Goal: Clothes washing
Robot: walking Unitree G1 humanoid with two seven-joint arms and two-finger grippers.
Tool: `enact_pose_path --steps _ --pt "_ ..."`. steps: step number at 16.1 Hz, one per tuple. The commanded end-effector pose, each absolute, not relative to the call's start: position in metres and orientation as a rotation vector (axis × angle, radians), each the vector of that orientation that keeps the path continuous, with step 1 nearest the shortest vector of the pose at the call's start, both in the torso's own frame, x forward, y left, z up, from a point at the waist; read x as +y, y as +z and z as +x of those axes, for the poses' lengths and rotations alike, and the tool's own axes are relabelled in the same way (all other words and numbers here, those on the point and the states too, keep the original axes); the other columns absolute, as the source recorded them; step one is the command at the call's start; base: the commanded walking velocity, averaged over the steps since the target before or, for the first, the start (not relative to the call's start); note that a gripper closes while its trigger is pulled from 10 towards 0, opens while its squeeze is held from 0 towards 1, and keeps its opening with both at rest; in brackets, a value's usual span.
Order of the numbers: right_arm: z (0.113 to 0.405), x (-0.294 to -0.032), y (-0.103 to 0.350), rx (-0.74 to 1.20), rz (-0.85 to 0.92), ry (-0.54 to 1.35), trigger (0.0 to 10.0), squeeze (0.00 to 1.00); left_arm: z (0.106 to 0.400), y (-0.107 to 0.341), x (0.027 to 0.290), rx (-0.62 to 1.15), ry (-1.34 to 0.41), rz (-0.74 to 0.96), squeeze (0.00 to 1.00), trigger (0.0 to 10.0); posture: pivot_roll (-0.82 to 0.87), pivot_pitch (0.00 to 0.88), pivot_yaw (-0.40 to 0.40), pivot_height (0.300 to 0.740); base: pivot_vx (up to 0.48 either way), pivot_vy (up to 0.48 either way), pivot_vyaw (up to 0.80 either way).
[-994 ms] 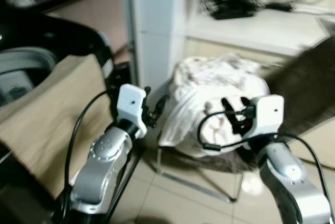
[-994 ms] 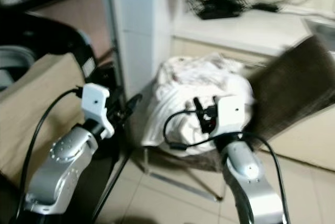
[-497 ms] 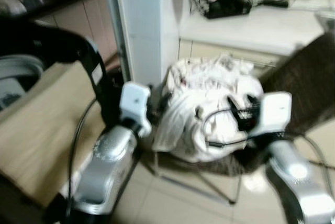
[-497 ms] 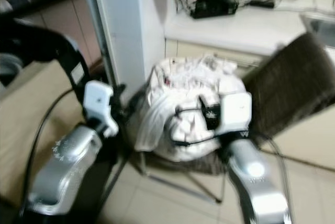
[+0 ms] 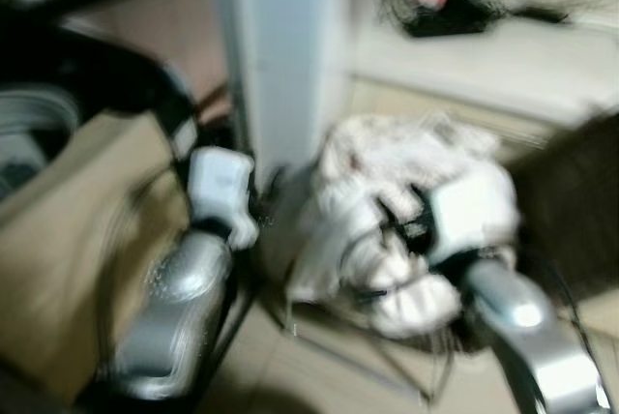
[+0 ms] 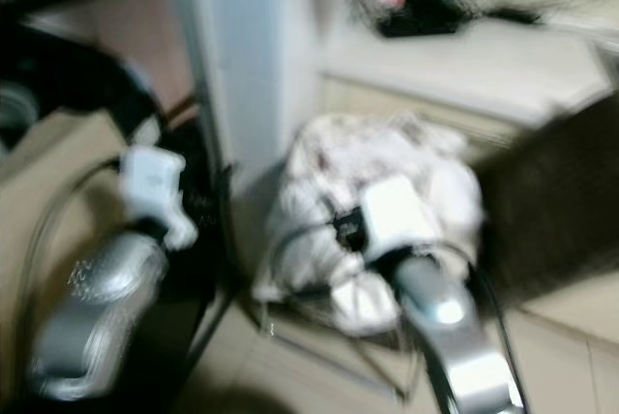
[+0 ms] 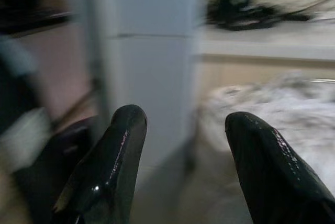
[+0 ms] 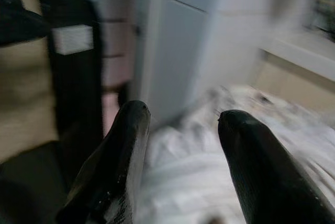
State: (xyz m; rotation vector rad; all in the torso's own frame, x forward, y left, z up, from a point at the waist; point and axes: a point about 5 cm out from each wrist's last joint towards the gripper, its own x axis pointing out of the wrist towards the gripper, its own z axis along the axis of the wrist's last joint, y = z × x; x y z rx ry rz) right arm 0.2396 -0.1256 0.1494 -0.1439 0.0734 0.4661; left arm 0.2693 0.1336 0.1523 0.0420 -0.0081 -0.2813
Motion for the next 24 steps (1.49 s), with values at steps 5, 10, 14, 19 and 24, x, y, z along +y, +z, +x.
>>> enact_pose_path --steps 5,10,14,19,24 --pt "0.238 -0.141 0.148 0.072 -0.078 0.328 10.0 0.0 0.268 0.158 0.112 -0.028 -0.396 0.031 0.0 10.0 -0.11 0.0 0.022 0.74 0.319 0.0 0.48" --pt "0.231 -0.15 0.145 0.087 -0.068 0.266 10.0 0.0 0.267 0.155 0.103 -0.016 -0.431 0.006 0.0 10.0 -0.12 0.0 0.037 0.74 0.317 0.0 -0.14" --pt "0.23 -0.148 0.145 0.086 -0.049 0.247 10.0 0.0 0.266 0.152 0.102 -0.005 -0.439 0.004 0.0 10.0 -0.12 0.0 0.032 0.74 0.28 0.0 0.0" --pt "0.232 -0.155 0.139 0.201 -0.135 0.179 10.0 0.0 0.264 0.151 0.107 0.001 -0.421 -0.014 0.0 10.0 -0.12 0.0 0.023 0.74 0.0 0.0 0.0" --pt "0.241 -0.191 0.137 0.413 -0.204 -0.045 10.0 1.0 0.267 0.151 0.111 0.004 -0.482 0.035 0.0 10.0 -0.12 0.0 0.017 0.74 0.0 0.0 0.0"
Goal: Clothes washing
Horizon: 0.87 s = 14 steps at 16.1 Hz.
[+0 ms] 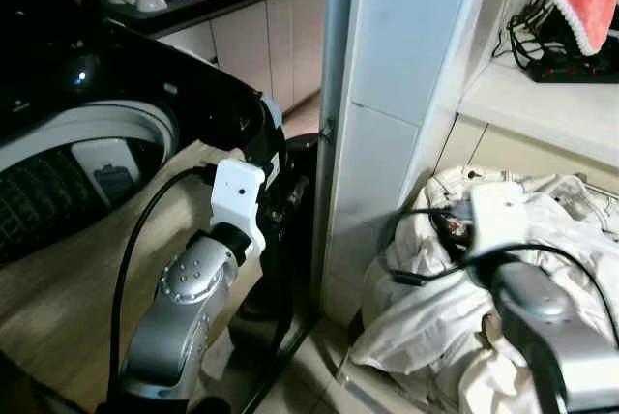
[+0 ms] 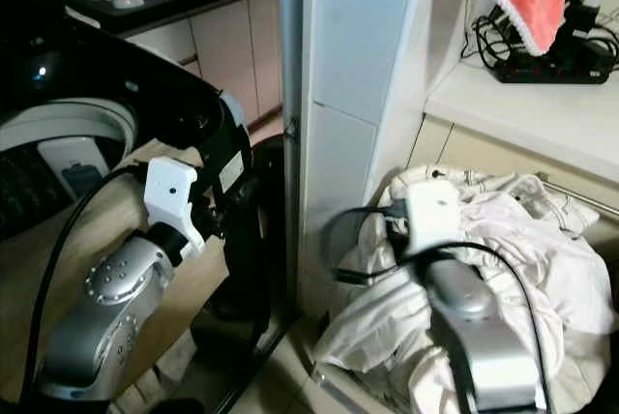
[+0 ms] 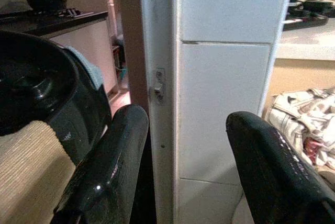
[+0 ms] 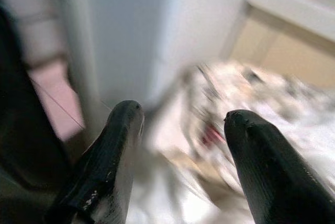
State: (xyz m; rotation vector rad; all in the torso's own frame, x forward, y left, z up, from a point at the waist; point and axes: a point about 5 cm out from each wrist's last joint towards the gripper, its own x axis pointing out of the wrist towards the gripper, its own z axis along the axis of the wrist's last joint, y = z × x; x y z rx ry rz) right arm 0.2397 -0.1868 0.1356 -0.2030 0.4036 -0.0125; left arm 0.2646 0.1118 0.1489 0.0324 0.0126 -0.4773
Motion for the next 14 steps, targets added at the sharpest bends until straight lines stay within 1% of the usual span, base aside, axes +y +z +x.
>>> enact_pose_path --steps 1,2,3,4,5,6,7,8,9,10,11,13,14 --pt "0.239 -0.201 0.135 0.47 -0.242 -0.076 10.0 1.0 0.264 0.148 0.109 0.027 -0.555 0.044 0.0 10.0 -0.12 0.0 0.017 0.74 0.0 0.0 0.0" --pt "0.239 -0.203 0.134 0.49 -0.255 -0.082 10.0 1.0 0.263 0.148 0.108 0.032 -0.585 0.05 0.0 10.0 -0.12 0.0 0.017 0.74 0.0 0.0 0.0" --pt "0.234 -0.209 0.129 0.613 -0.281 -0.052 10.0 1.0 0.255 0.146 0.104 0.04 -0.733 0.089 0.0 10.0 -0.12 0.0 0.021 0.74 0.0 0.0 0.0" --pt "0.231 -0.212 0.125 0.684 -0.261 -0.031 10.0 1.0 0.25 0.145 0.102 0.067 -0.838 0.087 0.0 10.0 -0.12 0.0 0.022 0.74 0.0 0.0 0.0" --pt "0.23 -0.213 0.124 0.707 -0.264 -0.027 10.0 1.0 0.249 0.145 0.102 0.069 -0.855 0.09 0.0 10.0 -0.12 0.0 0.023 0.74 0.0 0.0 0.0" --pt "0.224 -0.213 0.118 0.766 -0.276 0.009 10.0 1.0 0.247 0.146 0.101 0.073 -0.908 0.098 0.0 10.0 -0.12 0.0 0.024 0.74 0.0 0.0 0.0" --pt "0.219 -0.208 0.114 0.812 -0.229 0.06 10.0 1.0 0.243 0.148 0.1 0.087 -0.978 0.093 0.0 10.0 -0.12 0.0 0.025 0.74 0.0 0.0 0.0" --pt "0.216 -0.206 0.113 0.831 -0.211 0.095 10.0 0.94 0.24 0.148 0.1 0.102 -1.028 0.095 0.0 10.0 -0.12 0.0 0.025 0.74 0.0 0.0 0.0" --pt "0.214 -0.203 0.115 0.844 -0.176 0.113 10.0 0.6 0.236 0.148 0.101 0.123 -1.081 0.088 0.0 10.0 -0.12 0.0 0.025 0.74 0.0 0.0 0.0" --pt "0.212 -0.203 0.115 0.874 -0.171 0.125 10.0 0.45 0.232 0.148 0.101 0.139 -1.124 0.086 0.0 10.0 -0.12 0.0 0.026 0.74 0.0 0.0 0.0" --pt "0.209 -0.202 0.113 0.923 -0.163 0.142 10.0 0.0 0.229 0.148 0.1 0.159 -1.17 0.077 0.0 10.0 -0.12 0.0 0.028 0.74 0.0 0.0 0.0" --pt "0.205 -0.2 0.11 0.971 -0.143 0.168 10.0 0.0 0.228 0.148 0.099 0.172 -1.196 0.085 0.0 10.0 -0.12 0.0 0.027 0.74 0.0 0.0 0.0" --pt "0.204 -0.2 0.11 0.979 -0.142 0.174 8.0 0.0 0.228 0.149 0.099 0.174 -1.202 0.085 0.0 10.0 -0.12 0.0 0.027 0.74 0.0 0.0 0.0"
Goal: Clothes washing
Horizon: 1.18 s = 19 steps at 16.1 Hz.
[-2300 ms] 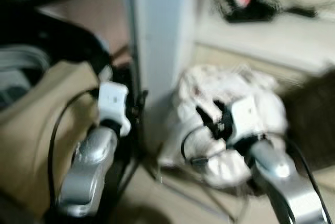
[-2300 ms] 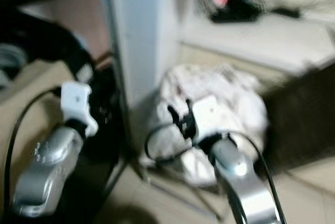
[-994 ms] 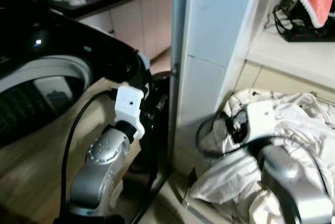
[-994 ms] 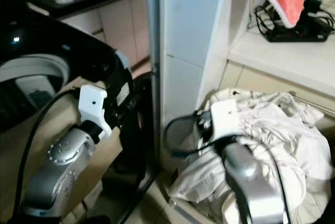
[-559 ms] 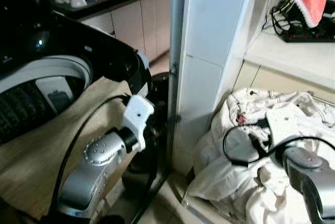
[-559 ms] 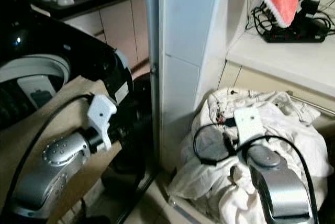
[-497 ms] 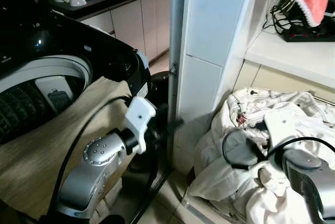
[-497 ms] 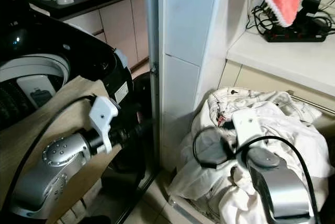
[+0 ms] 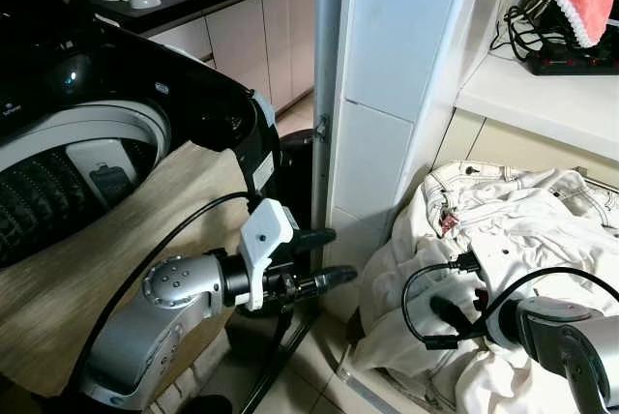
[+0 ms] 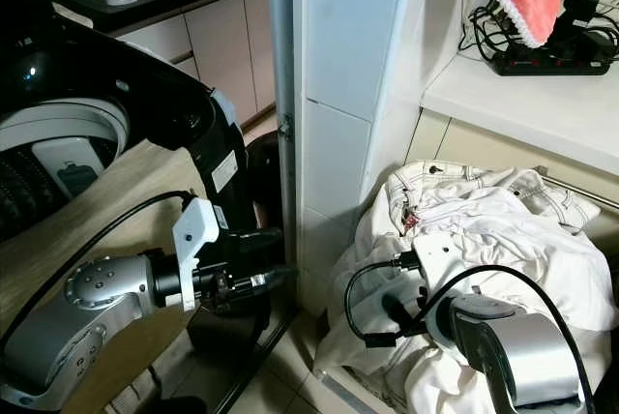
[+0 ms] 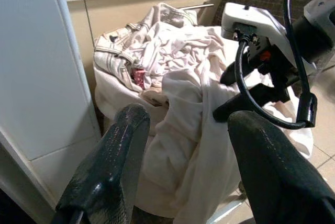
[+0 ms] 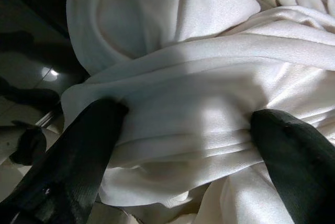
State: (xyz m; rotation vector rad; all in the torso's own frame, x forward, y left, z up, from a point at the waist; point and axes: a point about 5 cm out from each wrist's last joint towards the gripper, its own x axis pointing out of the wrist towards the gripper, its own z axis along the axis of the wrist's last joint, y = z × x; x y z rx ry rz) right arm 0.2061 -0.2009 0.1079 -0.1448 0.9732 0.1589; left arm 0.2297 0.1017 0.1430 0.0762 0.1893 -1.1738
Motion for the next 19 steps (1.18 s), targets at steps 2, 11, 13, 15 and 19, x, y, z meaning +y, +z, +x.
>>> enact_pose_path --steps 2,11,13,15,19 --pt "0.204 -0.2 0.111 0.979 -0.139 0.178 0.0 0.0 0.229 0.15 0.1 0.178 -1.215 0.078 0.0 10.0 -0.12 0.0 0.029 0.74 0.0 0.0 0.0" --pt "0.204 -0.199 0.113 0.975 -0.154 0.19 0.0 0.0 0.23 0.15 0.099 0.169 -1.212 0.076 0.0 10.0 -0.13 0.0 0.035 0.74 0.0 0.0 0.0" --pt "0.205 -0.201 0.115 0.957 -0.149 0.185 0.0 0.0 0.231 0.151 0.098 0.164 -1.214 0.075 0.0 10.0 -0.13 0.0 0.037 0.74 0.0 0.0 0.0" --pt "0.206 -0.203 0.117 0.943 -0.148 0.175 0.0 0.0 0.232 0.151 0.097 0.16 -1.213 0.078 0.0 10.0 -0.13 0.0 0.037 0.74 0.0 0.0 0.0" --pt "0.209 -0.205 0.121 0.901 -0.133 0.158 0.0 0.0 0.233 0.15 0.097 0.158 -1.208 0.087 0.0 10.0 -0.14 0.0 0.045 0.74 0.0 0.0 0.0"
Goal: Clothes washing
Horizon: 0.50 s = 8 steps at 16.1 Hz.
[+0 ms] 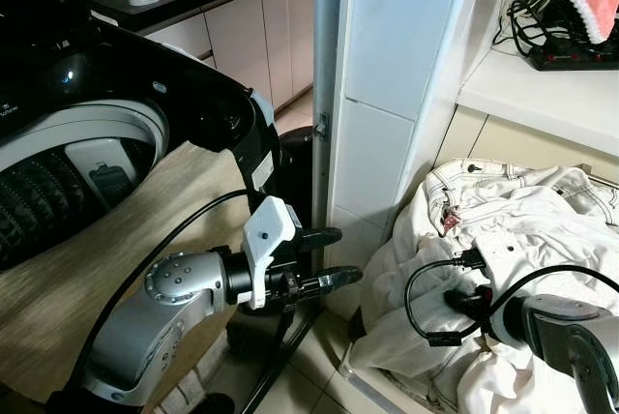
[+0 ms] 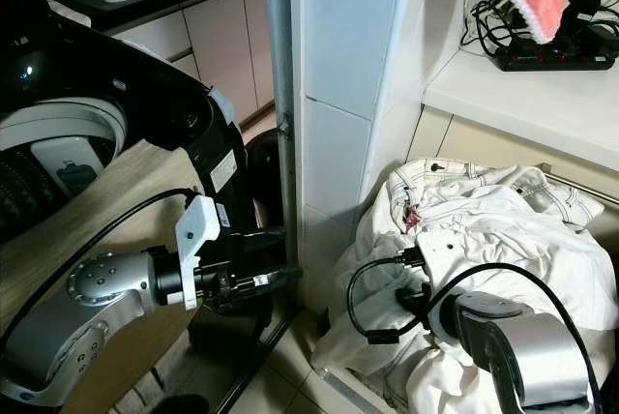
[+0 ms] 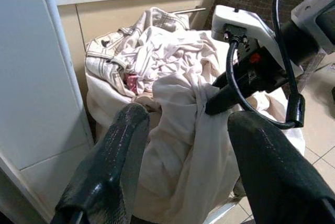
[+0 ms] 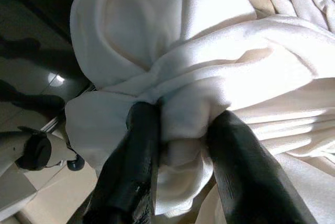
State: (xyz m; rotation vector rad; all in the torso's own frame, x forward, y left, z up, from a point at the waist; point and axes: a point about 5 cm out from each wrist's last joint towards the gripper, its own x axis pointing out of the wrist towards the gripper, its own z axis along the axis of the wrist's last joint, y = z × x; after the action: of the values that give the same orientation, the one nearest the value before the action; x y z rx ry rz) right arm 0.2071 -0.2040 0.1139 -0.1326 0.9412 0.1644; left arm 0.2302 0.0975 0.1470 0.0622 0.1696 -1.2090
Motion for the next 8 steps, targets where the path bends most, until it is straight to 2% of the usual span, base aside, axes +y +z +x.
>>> enact_pose_path --steps 1,4,8 --pt "0.209 -0.205 0.121 0.9 -0.133 0.158 0.0 0.0 0.233 0.15 0.097 0.157 -1.208 0.087 0.0 10.0 -0.14 0.0 0.045 0.74 0.0 0.0 0.0" --pt "0.211 -0.214 0.132 0.871 -0.147 0.161 0.0 0.0 0.235 0.152 0.097 0.153 -1.197 0.078 0.0 10.0 -0.14 0.0 0.047 0.74 0.0 0.0 0.0" --pt "0.223 -0.232 0.185 0.654 -0.063 0.24 0.0 0.0 0.252 0.169 0.096 0.063 -1.093 -0.037 0.0 10.0 -0.14 0.0 0.05 0.74 0.0 0.0 0.0"
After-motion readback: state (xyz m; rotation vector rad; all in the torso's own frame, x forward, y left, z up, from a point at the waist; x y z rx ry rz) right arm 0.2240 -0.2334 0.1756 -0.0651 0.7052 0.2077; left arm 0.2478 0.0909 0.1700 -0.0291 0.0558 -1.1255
